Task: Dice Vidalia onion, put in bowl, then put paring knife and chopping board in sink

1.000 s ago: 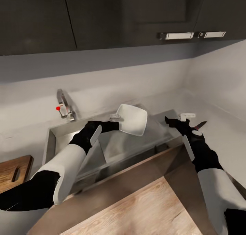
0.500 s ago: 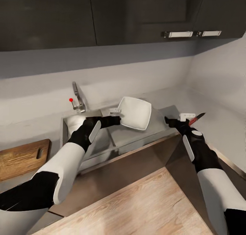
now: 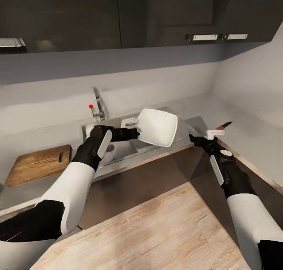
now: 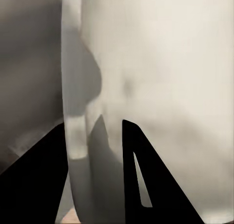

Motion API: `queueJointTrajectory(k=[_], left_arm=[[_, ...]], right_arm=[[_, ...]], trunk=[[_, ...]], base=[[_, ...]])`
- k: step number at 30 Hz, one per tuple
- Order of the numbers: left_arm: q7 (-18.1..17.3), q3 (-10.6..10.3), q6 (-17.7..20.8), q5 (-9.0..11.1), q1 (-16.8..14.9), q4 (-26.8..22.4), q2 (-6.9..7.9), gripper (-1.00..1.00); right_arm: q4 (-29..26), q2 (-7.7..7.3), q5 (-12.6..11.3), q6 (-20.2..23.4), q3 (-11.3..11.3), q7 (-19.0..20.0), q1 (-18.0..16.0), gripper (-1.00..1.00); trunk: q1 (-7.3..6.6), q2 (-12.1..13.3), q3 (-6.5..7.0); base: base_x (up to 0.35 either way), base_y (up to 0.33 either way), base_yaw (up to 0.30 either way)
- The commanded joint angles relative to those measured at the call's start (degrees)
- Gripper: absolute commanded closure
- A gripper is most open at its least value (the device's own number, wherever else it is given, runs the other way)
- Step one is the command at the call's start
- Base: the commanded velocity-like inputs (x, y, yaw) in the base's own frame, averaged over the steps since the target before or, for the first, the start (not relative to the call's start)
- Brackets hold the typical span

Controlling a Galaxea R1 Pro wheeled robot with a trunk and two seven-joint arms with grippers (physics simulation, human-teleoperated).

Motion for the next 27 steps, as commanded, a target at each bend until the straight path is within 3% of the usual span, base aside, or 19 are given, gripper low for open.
queueJointTrajectory(k=[1, 6, 12, 16, 27], left_arm=[[0.3, 0.0, 0.6, 0.9, 0.0, 0.0, 0.58, 1.0], [0.2, 0.2, 0.8, 0.9, 0.2, 0.0, 4.3, 1.0], [0.2, 0.4, 0.8, 1.0, 0.8, 0.3, 7.49, 1.0], [0.2, 0.4, 0.8, 0.9, 0.9, 0.4, 8.66, 1.0], [0.2, 0.4, 0.6, 0.9, 1.0, 3.5, 8.85, 1.0]], right_arm=[[-0.1, 0.0, -0.2, 0.3, -0.1, 0.3, 0.0, -1.0], [-0.1, 0.0, -0.2, 0.3, -0.1, 0.3, 0.0, -1.0], [-0.1, 0.0, -0.2, 0.3, -0.1, 0.3, 0.0, -1.0], [-0.1, 0.0, -0.2, 0.3, -0.1, 0.3, 0.0, -1.0], [-0.1, 0.0, -0.2, 0.3, -0.1, 0.3, 0.0, -1.0]], trunk=[[0.0, -0.1, -0.15], [0.0, -0.1, -0.36], [0.0, -0.1, -0.61], [0.0, -0.1, -0.77], [0.0, -0.1, -1.23]], base=[[-0.305, 0.001, 0.149], [-0.17, 0.0, 0.186], [-0.017, 0.0, 0.22], [-0.001, 0.0, 0.24], [0.0, 0.0, 0.243]])
